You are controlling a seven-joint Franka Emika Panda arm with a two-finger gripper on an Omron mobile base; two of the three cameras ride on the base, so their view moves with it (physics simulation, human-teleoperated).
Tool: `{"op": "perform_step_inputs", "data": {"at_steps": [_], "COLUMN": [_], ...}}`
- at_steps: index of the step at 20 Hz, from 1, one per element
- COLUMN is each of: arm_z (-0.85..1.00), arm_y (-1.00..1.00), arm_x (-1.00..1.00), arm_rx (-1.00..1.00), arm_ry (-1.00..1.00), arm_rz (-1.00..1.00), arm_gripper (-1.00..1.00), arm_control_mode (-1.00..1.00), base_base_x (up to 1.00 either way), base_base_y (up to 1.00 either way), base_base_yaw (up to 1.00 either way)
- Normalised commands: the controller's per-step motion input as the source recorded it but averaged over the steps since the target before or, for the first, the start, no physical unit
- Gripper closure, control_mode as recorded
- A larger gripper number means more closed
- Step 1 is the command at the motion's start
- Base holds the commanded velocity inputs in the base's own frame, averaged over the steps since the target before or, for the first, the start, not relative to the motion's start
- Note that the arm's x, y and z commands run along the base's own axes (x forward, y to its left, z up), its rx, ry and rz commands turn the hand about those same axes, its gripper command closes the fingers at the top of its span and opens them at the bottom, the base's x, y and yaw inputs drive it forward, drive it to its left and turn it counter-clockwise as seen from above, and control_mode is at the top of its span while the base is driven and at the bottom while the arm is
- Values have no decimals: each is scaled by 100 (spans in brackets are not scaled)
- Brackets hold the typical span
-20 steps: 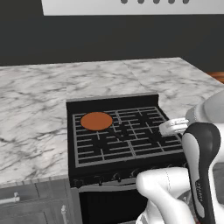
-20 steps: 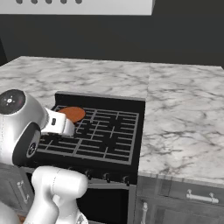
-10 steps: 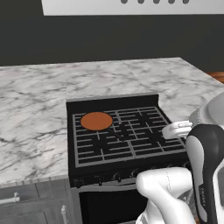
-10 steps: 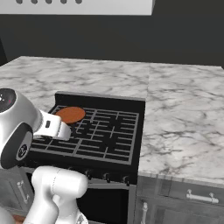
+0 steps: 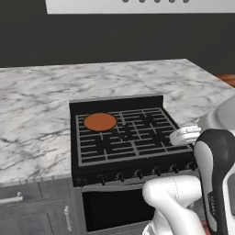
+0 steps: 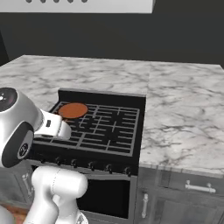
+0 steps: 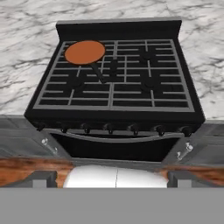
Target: Retrieve the chicken drumstick from the fridge and place it on the saucepan with marinade on the stove.
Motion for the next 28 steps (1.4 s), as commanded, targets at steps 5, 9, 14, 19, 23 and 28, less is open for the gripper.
{"op": "perform_step_inputs", "data": {"at_steps": [5,9,14,19,23,28], "arm_z": [0,0,0,0,0,0], "arm_y": [0,0,0,0,0,0], "arm_x": [0,0,0,0,0,0], "arm_rx": [0,0,0,0,0,0], "arm_ry": [0,0,0,0,0,0], "arm_rz": [0,0,0,0,0,0], "arm_gripper": [-100,-100,-100,-100,-100,-100], "arm_control_mode": [100,100,100,100,100,100], "base_base_x": [-62,-43,-18,5,19,3], "base_base_y": [-3,0,-4,-10,-11,-1], "base_base_yaw": [0,6,34,68,90,100]}}
